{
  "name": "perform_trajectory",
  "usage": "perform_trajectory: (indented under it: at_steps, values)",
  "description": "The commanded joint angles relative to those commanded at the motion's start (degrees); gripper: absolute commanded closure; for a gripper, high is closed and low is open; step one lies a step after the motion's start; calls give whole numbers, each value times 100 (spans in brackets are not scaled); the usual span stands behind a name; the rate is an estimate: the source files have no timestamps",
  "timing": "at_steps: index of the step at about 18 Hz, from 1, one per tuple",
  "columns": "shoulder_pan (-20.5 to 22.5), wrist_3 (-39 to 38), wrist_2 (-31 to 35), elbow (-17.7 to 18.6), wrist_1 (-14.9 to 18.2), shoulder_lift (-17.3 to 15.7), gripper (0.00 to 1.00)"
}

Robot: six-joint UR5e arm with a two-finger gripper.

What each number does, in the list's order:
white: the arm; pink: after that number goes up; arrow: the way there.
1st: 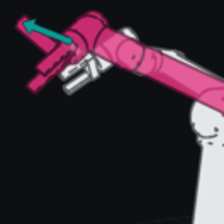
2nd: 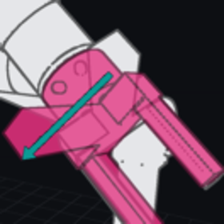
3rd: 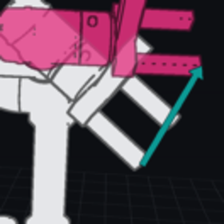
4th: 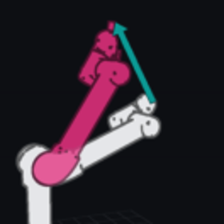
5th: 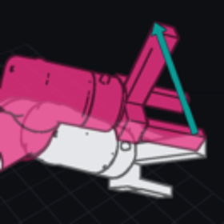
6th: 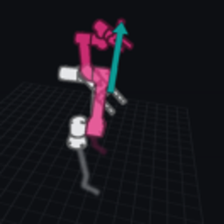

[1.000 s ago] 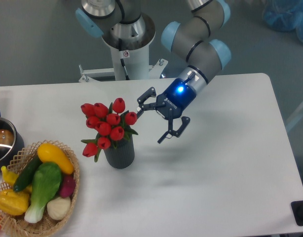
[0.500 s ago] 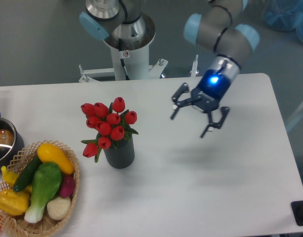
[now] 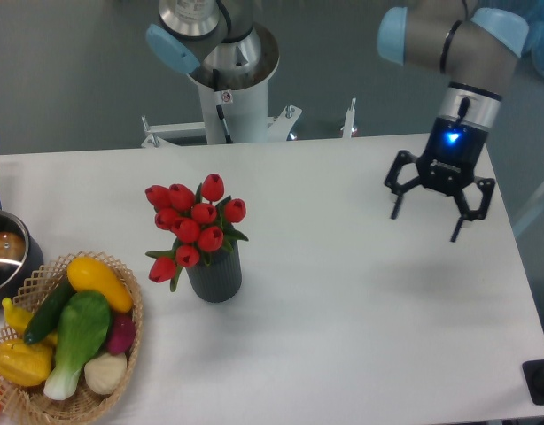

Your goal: Insert the flowers into the vase

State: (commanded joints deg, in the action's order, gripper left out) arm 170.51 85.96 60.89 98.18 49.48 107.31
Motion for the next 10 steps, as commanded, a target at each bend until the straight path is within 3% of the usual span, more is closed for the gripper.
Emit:
perform_trajectory:
  at_steps: [3, 5, 7, 10]
  values:
    - [-9, 44, 255, -114, 26, 79, 0]
    - [-113, 271, 1008, -202, 26, 158, 0]
    - [-508, 299, 1817, -343, 18, 281, 0]
    - [-668, 281, 2295, -352, 35, 369, 0]
